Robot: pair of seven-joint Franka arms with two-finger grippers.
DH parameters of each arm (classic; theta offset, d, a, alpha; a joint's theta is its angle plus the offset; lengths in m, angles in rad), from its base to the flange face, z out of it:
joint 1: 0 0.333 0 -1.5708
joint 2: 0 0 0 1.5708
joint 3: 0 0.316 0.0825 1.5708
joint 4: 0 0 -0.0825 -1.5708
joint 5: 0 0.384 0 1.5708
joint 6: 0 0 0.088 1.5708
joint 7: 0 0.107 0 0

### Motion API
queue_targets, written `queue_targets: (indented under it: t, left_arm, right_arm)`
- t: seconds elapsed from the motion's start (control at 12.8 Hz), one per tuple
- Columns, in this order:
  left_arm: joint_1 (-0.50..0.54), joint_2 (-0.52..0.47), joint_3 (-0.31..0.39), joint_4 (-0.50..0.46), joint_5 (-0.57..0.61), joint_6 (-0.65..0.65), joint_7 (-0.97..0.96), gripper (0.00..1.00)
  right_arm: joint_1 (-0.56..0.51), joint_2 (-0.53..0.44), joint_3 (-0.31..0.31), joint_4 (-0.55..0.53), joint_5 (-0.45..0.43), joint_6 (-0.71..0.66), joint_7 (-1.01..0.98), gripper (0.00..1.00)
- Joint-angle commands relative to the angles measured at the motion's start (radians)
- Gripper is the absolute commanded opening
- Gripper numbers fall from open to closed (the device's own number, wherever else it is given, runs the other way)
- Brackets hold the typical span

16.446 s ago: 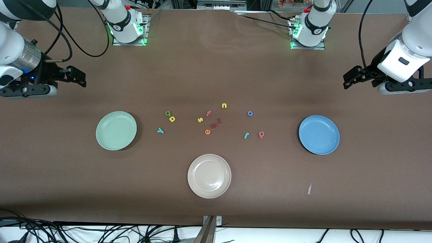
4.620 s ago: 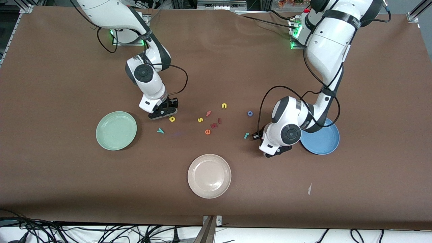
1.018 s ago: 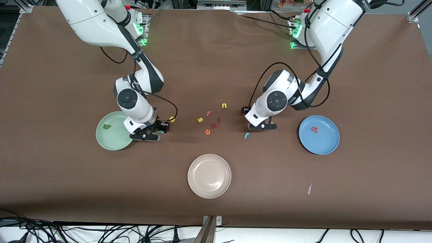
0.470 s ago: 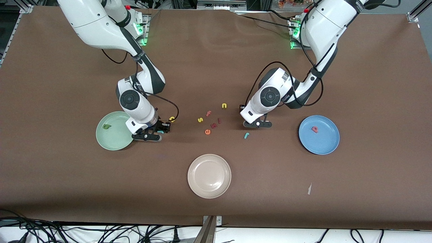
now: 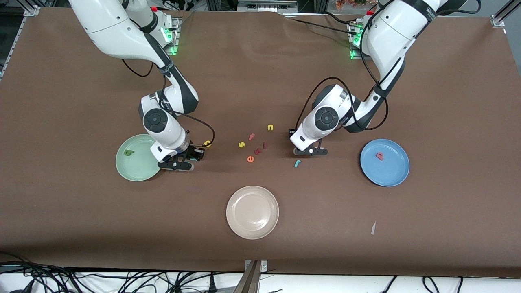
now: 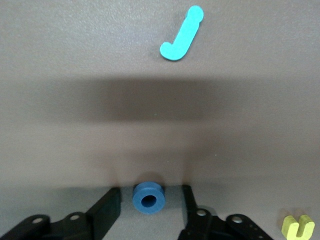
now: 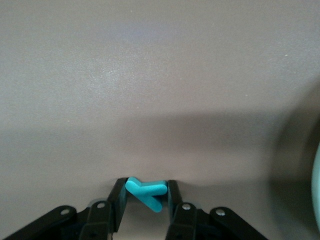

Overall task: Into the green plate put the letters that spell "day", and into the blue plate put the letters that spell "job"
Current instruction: 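Grasp the teal y with the right gripper while the left gripper grasps the blue o, then drop the y on the green plate while the left gripper drops the o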

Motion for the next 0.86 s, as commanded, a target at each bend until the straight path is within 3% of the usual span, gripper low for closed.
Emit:
queue_targets:
  t: [0.0, 0.08, 0.39, 0.78]
  left_arm:
    - [-0.003, 0.009, 0.006, -0.002, 0.033, 0.016, -0.021, 0.07]
    - [-0.003, 0.004, 0.008, -0.002, 0.033, 0.01, -0.021, 0.0]
    - [0.004, -0.043, 0.026, 0.026, 0.054, -0.096, -0.017, 0.0]
    - [0.039, -0.078, 0.028, 0.168, 0.301, -0.416, 0.015, 0.0]
  right_arm:
    - [0.013, 0.023, -0.018, 0.011, 0.008, 0.013, -0.005, 0.35]
    - [0.013, 0.023, -0.018, 0.011, 0.008, 0.013, -0.005, 0.34]
    - [0.002, -0.038, -0.035, 0.013, 0.004, -0.066, -0.086, 0.34]
    - [-0.12, -0.178, -0.055, 0.008, 0.008, -0.27, -0.392, 0.34]
